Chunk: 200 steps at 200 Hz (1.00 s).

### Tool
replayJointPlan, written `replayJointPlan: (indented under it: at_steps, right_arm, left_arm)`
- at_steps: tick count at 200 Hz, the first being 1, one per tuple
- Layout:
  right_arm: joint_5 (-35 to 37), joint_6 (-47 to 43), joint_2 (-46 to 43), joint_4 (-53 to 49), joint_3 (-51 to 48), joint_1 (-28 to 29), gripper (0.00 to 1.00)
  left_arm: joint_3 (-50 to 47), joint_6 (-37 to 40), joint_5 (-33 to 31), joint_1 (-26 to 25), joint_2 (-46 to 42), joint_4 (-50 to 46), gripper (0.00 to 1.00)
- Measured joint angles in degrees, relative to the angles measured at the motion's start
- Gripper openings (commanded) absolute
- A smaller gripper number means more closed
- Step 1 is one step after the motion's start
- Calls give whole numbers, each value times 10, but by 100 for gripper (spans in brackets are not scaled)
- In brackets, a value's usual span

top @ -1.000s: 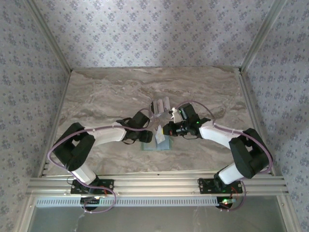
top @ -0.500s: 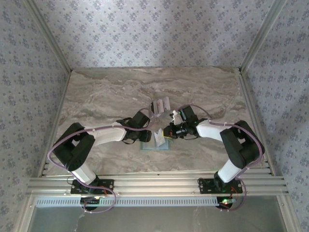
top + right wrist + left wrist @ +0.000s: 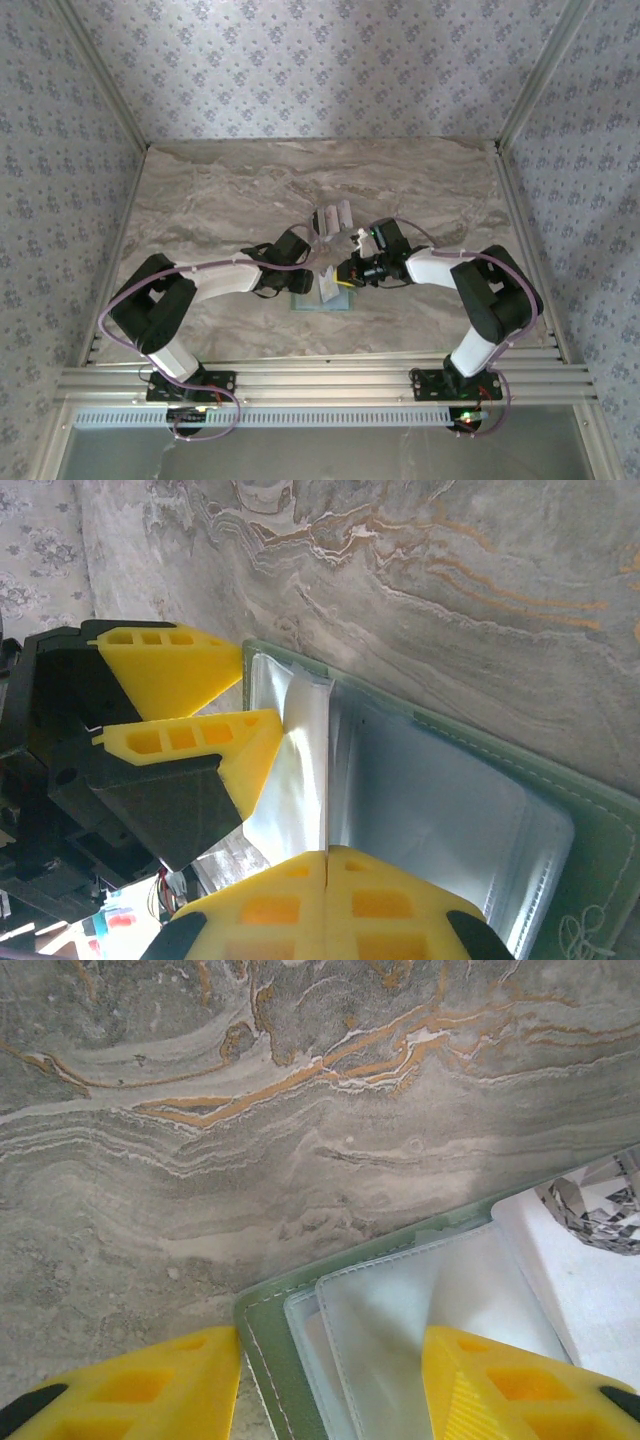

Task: Put the credit cards into the card holder

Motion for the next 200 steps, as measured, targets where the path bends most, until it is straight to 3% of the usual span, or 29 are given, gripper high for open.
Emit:
replayJointPlan:
  at_steps: [200]
  right_arm:
    - [-31, 2, -20, 15, -56, -5, 0]
  left_arm:
    - [0, 0, 0, 0, 2, 0, 49]
